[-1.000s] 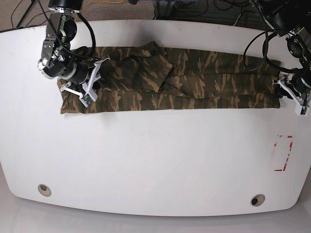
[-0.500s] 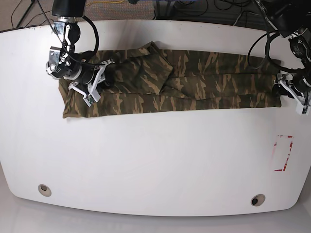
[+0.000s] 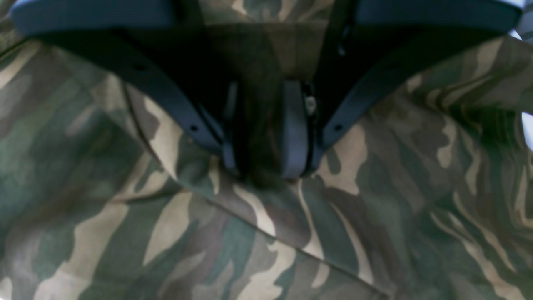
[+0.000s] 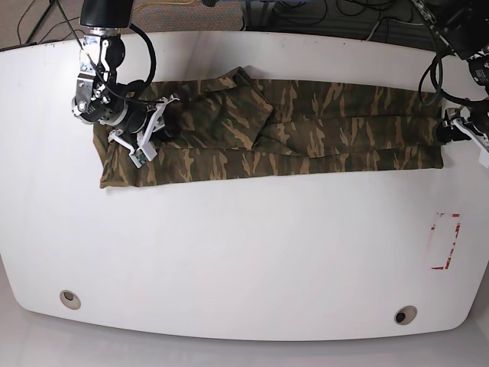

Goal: Layout the t-shirt on the table in an organized manner, then fold the t-shirt properly
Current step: 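Move the left gripper to the strip end and grasp it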

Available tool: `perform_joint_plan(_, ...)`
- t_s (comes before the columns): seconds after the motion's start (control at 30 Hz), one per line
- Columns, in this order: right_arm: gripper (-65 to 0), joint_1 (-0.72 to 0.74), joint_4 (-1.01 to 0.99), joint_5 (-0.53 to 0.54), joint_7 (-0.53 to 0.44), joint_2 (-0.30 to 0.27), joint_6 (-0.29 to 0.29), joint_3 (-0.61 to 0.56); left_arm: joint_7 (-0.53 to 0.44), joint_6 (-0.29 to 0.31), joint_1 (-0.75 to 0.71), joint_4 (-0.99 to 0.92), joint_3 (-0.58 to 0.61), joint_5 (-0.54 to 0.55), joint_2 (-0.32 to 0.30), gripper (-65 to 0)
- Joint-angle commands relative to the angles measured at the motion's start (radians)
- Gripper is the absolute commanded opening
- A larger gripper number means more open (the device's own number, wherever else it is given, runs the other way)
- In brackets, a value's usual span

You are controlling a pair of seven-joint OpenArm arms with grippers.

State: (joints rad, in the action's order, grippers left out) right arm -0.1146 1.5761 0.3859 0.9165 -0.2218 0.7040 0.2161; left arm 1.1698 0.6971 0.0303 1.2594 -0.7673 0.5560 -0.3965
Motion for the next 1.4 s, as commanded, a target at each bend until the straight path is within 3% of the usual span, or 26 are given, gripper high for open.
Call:
perform_joint_plan(0.0, -51.2, 0.0, 0.0, -0.034, 0.036, -0.008, -0.006, 0.001, -0.04, 0.001, 0.012, -0.013, -0.001, 0.02, -0.035, -26.4)
perform_joint_plan(0.27, -51.2, 0.0, 0.004, -0.026, 0.036, -0.012, -0.006, 0.004, -0.054, 0.001, 0.012, -0.116, 0.053, 0.026, -0.054, -26.4)
perform_joint_plan(0.87, -51.2, 0.0, 0.007, -0.025, 0.037, -0.006, -0.006, 0.006, -0.026, 0.001, -0.013, -0.114, 0.197, 0.029, -0.045, -26.8)
perform_joint_plan(0.93, -51.2, 0.0, 0.007, -0.025, 0.037, -0.006, -0.006, 0.006, -0.026, 0.001, -0.025, -0.106, 0.2, 0.029, -0.045, -29.7)
perform_joint_plan(1.2, -51.2, 0.0, 0.007, -0.025, 0.037, -0.006, -0.006, 0.006, -0.021, 0.001, -0.039, -0.048, 0.297, 0.023, -0.045, -58.9)
perform_joint_plan(1.37, -51.2, 0.0, 0.007, -0.023, 0.037, -0.004, -0.006, 0.006, -0.021, 0.001, -0.056, 0.009, 0.322, 0.022, -0.045, -61.1)
